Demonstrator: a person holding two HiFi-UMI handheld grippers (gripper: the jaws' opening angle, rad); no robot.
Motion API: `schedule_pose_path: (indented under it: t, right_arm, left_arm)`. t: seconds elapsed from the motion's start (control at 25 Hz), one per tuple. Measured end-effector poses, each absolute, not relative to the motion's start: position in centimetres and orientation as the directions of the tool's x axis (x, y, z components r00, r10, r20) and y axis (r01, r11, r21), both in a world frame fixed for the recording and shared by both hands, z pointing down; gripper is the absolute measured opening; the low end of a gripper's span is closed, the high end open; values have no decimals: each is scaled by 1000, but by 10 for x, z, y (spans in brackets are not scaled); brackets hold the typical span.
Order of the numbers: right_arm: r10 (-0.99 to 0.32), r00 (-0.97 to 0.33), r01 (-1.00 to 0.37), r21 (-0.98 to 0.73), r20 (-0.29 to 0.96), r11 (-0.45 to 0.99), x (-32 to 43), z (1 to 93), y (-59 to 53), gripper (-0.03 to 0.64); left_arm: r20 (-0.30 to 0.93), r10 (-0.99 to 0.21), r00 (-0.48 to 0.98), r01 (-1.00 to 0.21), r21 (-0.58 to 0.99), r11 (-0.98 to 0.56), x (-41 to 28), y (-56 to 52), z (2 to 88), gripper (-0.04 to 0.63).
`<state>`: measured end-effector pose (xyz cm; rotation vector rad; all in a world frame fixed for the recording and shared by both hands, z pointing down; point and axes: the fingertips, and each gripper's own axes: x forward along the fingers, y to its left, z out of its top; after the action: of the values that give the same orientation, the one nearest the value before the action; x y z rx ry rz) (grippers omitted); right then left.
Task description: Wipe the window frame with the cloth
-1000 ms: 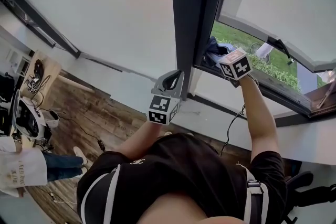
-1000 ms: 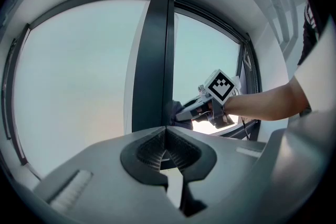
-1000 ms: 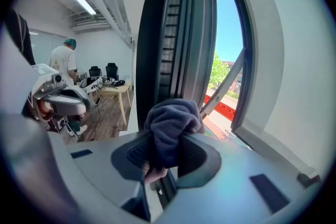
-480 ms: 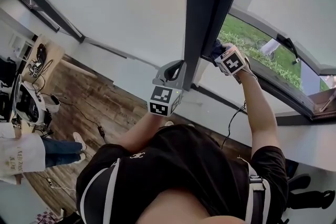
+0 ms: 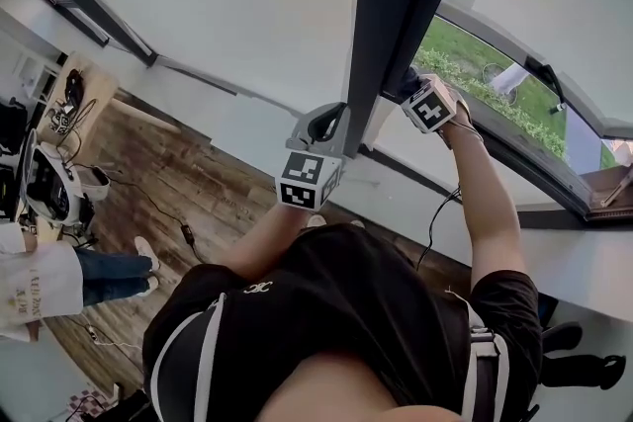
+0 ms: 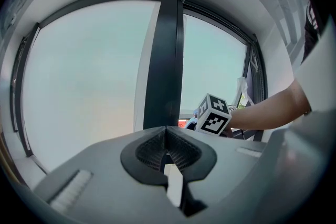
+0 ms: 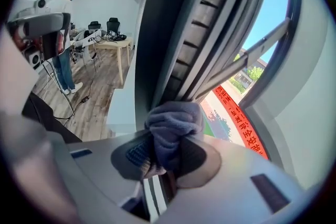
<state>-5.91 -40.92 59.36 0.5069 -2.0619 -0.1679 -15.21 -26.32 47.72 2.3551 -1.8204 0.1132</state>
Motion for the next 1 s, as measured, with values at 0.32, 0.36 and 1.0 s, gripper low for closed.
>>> schedule_pose_path:
  t: [0.32,0.36,1.0]
  right_arm:
    - [-422,-396,-345,294,815,891,-24,600,-409,106]
    - [-428,-393,-353,296,814,888,-19,599,-409,106]
    - [-485,-372,-479,284,792,831,44,594,-410,106]
  left_arm:
    - [146,-940,309,-950,89,-298,-128,-265,475,9]
    - [147,-938,315,-948,90,-304,-125,-265,475,9]
    - [150,-915,375,-926,98,-364,-101,-265,475,9]
